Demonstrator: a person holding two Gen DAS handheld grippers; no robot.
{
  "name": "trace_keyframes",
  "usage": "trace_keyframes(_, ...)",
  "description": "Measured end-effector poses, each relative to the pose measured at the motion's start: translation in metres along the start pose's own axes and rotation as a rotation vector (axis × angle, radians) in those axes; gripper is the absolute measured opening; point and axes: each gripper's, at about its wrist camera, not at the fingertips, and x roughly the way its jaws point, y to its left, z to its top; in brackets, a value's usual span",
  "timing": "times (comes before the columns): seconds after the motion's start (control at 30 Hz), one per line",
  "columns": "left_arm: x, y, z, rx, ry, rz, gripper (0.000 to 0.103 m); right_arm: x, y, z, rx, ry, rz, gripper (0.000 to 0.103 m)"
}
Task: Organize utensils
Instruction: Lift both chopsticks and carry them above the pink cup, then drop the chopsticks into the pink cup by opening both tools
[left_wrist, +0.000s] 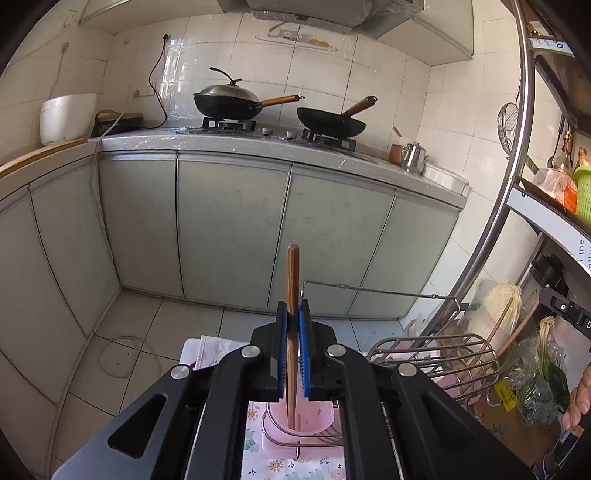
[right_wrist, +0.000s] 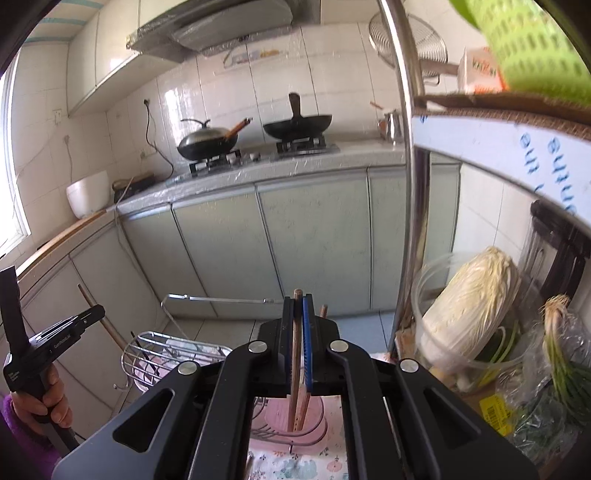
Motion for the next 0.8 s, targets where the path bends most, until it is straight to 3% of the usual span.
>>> trace_keyframes(0.2, 0.021, -0.007, -0.011, 0.024, 0.052, 0.002, 0.005, 0.018, 0.003, -0.012, -0.002, 0.051, -0.005, 0.005)
trace_keyframes(0.5, 0.03, -0.011, -0.012, 0.036, 0.06, 0.013, 0.007, 0.029, 0.004, -0.019, -0.002, 0.069, -0.016, 0.005)
trace_keyframes(0.57, 0.032, -0.008, -0.011, 0.012, 0.068, 0.004, 0.011, 0.03, 0.005, -0.018, 0.003, 0.072, -0.005, 0.005)
trace_keyframes(0.63, 0.033, -0.005, -0.011, -0.014, 0.07, -0.001, 0.025, 0.03, 0.006, -0.017, 0.003, 0.071, 0.001, 0.006)
trace_keyframes(0.7, 0.03, -0.003, -0.009, -0.035, 0.057, -0.005, 0.031, 0.028, 0.006, -0.016, 0.001, 0.063, -0.003, 0.007)
trace_keyframes(0.8, 0.023, -0.003, -0.007, -0.038, 0.041, -0.008, 0.033, 0.02, 0.007, -0.013, -0.007, 0.036, -0.007, 0.024)
